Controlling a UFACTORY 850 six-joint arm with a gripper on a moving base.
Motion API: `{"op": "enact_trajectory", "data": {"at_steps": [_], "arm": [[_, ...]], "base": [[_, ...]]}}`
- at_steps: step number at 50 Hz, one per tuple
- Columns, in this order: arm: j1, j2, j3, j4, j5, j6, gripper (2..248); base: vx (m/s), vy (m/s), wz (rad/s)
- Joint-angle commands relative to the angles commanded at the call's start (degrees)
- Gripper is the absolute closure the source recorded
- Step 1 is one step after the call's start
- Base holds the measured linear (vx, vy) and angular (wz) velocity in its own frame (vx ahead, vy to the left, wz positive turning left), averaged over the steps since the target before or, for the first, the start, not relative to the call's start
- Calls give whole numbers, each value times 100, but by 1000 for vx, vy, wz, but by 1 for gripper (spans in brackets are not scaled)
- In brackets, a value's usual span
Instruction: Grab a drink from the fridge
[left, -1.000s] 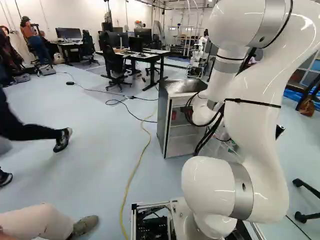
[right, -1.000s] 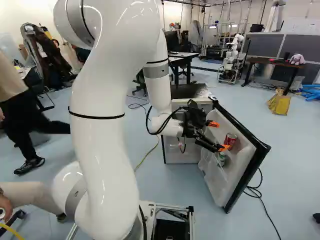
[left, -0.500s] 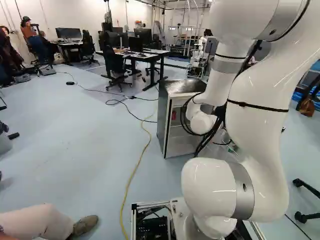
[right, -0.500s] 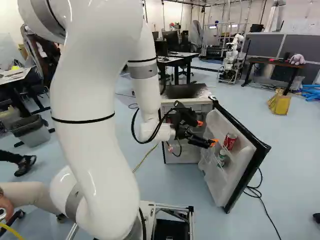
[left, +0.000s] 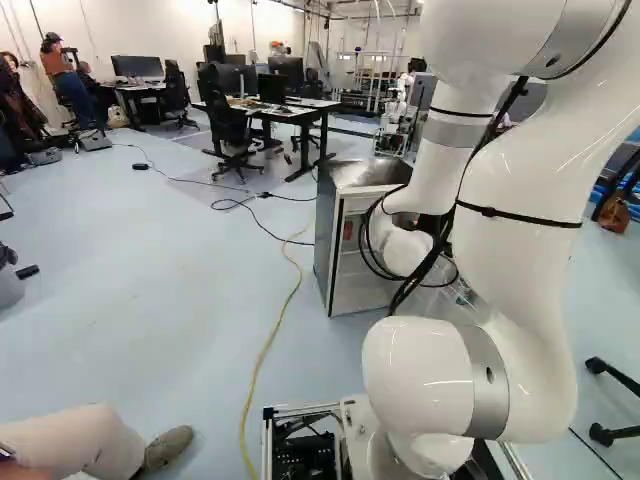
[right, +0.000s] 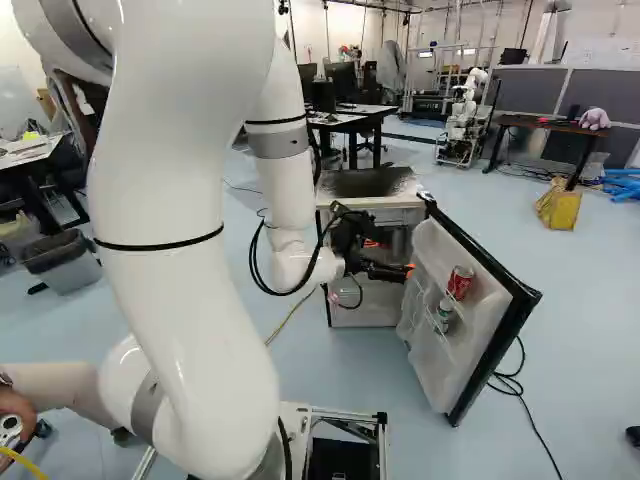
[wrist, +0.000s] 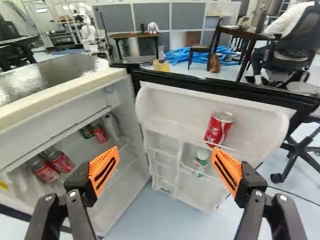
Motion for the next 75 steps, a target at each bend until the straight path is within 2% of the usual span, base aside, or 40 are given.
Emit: {"op": "enact_trajectory", "data": {"at_steps": [19, 36, 75], "arm": [[-11, -23, -30, -1144, -363, 0, 3], [-129, -241, -310, -2097, -841, 0, 3], [-559, -1626, -1540, -3748, -1956, 0, 3]], "base": [[0, 0, 0], [0, 0, 0], [0, 0, 0]]}}
